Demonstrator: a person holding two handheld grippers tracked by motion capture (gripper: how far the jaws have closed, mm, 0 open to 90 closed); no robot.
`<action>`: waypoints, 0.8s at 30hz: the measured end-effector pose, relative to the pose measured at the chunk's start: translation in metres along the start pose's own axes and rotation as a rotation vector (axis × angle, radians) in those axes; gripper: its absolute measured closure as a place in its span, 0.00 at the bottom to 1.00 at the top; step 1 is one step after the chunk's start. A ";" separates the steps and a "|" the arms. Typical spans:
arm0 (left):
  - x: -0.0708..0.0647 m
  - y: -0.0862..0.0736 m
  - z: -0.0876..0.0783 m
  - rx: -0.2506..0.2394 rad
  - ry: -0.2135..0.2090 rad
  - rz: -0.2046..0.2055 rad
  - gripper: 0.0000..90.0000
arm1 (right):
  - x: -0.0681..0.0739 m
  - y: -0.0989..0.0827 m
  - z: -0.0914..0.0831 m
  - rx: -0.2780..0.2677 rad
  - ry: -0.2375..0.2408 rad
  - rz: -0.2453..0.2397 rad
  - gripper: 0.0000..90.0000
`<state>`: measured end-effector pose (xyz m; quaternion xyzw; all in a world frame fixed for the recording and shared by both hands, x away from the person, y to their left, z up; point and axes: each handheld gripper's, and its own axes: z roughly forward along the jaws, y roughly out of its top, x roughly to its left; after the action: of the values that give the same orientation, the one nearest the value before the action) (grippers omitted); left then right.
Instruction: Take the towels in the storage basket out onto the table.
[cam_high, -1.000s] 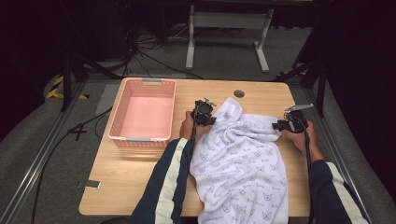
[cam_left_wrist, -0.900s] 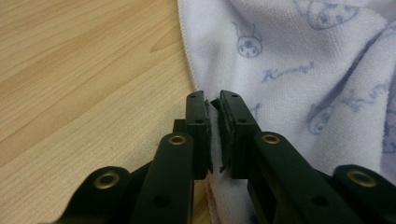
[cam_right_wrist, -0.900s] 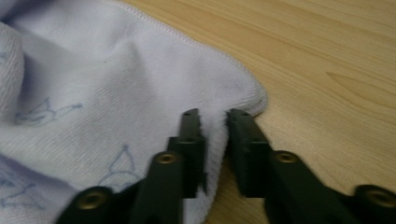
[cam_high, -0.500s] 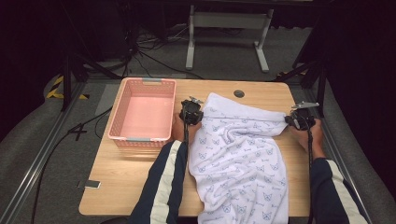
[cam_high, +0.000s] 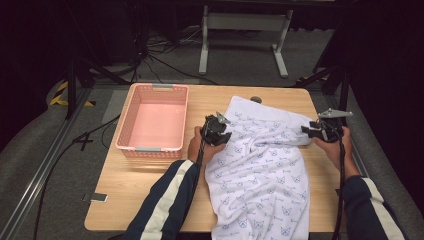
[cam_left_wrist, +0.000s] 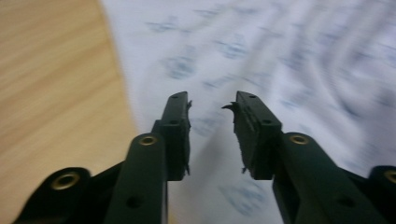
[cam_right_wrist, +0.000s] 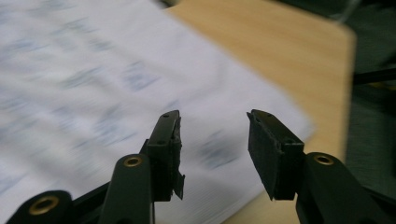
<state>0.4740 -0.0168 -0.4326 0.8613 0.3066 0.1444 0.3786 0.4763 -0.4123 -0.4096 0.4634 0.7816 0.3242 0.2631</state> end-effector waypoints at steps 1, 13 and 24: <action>-0.007 -0.005 -0.005 0.010 -0.008 0.033 0.74 | 0.009 -0.004 -0.005 0.037 0.022 -0.039 0.58; -0.061 -0.069 -0.043 0.150 -0.153 0.274 0.82 | 0.083 -0.065 -0.040 0.201 0.270 -0.279 0.80; -0.047 -0.088 -0.064 0.174 -0.172 0.199 0.82 | 0.095 -0.098 -0.090 0.338 0.470 -0.197 0.76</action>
<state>0.3702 0.0359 -0.4555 0.9262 0.1973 0.0797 0.3112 0.3170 -0.3858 -0.4354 0.3348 0.9052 0.2605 0.0244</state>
